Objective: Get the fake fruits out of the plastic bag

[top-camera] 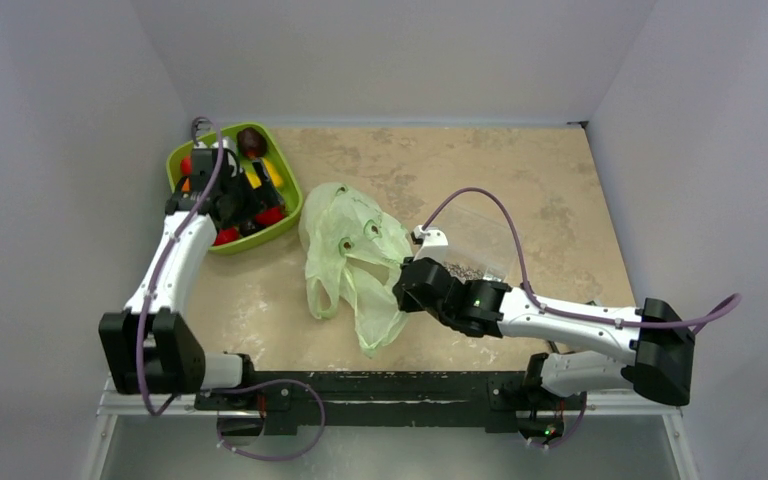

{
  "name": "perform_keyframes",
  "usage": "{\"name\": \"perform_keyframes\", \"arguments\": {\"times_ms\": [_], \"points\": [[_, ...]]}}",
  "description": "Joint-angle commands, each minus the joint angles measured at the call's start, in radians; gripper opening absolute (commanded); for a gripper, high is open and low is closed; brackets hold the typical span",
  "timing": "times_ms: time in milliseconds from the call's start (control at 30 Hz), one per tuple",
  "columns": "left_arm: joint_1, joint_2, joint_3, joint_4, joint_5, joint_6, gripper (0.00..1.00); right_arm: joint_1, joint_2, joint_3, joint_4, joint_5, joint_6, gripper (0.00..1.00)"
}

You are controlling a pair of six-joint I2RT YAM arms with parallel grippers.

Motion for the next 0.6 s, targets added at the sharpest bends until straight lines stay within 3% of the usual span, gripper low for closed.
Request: {"name": "perform_keyframes", "arguments": {"times_ms": [0, 100, 233, 333, 400, 567], "points": [[-0.138, -0.215, -0.068, -0.021, 0.118, 0.006, 0.95, 0.004, 0.009, 0.076, -0.002, -0.026, -0.02, 0.0], [-0.196, -0.38, -0.188, -0.016, 0.248, -0.051, 0.88, 0.004, 0.004, 0.086, 0.017, -0.059, -0.051, 0.0], [-0.327, -0.627, -0.33, 0.015, 0.3, -0.124, 0.83, 0.003, -0.023, 0.074, 0.046, -0.09, -0.068, 0.0], [-0.474, -0.731, -0.418, 0.07, 0.243, -0.183, 0.83, 0.004, -0.051, 0.055, 0.062, -0.095, -0.072, 0.0], [-0.579, -0.757, -0.461, 0.109, 0.133, -0.206, 0.81, 0.004, -0.069, 0.039, 0.07, -0.097, -0.065, 0.0], [-0.844, -0.631, -0.486, 0.212, -0.051, -0.236, 0.65, 0.004, -0.117, 0.0, 0.114, -0.126, -0.043, 0.0]]}}
